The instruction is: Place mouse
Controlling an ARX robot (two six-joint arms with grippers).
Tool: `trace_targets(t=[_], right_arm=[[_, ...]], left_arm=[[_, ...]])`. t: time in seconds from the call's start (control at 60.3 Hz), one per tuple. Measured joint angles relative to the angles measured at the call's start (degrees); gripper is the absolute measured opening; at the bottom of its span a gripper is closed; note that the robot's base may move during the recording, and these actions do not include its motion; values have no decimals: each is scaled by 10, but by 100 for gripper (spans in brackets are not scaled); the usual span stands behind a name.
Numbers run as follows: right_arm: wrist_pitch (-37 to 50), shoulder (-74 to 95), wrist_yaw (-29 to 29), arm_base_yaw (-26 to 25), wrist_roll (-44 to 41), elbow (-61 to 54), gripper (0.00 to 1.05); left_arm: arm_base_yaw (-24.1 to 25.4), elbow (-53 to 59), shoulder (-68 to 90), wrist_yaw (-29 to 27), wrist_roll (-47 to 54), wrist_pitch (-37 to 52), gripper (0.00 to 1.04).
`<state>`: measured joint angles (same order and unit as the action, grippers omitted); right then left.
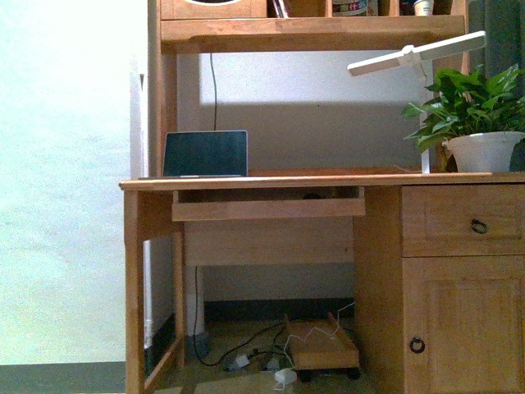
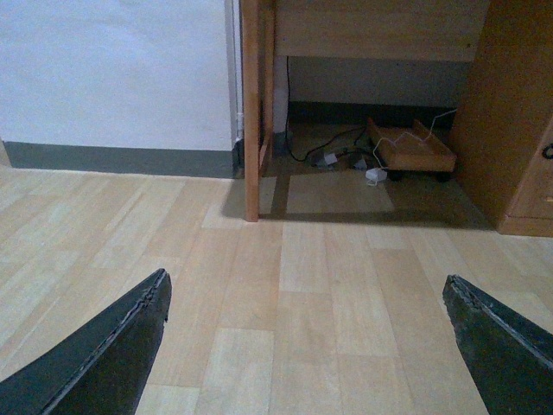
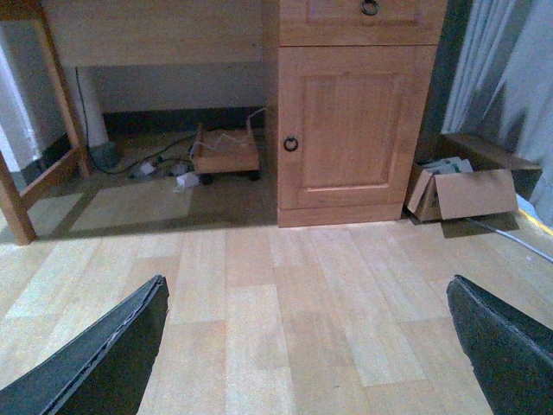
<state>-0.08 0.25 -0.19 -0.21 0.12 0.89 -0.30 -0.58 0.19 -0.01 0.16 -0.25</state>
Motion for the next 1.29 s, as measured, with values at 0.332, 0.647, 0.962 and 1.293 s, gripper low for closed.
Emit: trace_targets(t=[0.332,0.647,0.962,1.293], right_arm=[[0,0,0,0,0,0,97],[0,0,0,0,0,0,97],[0,0,0,0,0,0,97],[0,0,0,0,0,0,97]], left_arm=[[0,0,0,0,0,0,97],[0,0,0,0,0,0,97],[0,0,0,0,0,0,97],[0,0,0,0,0,0,97]])
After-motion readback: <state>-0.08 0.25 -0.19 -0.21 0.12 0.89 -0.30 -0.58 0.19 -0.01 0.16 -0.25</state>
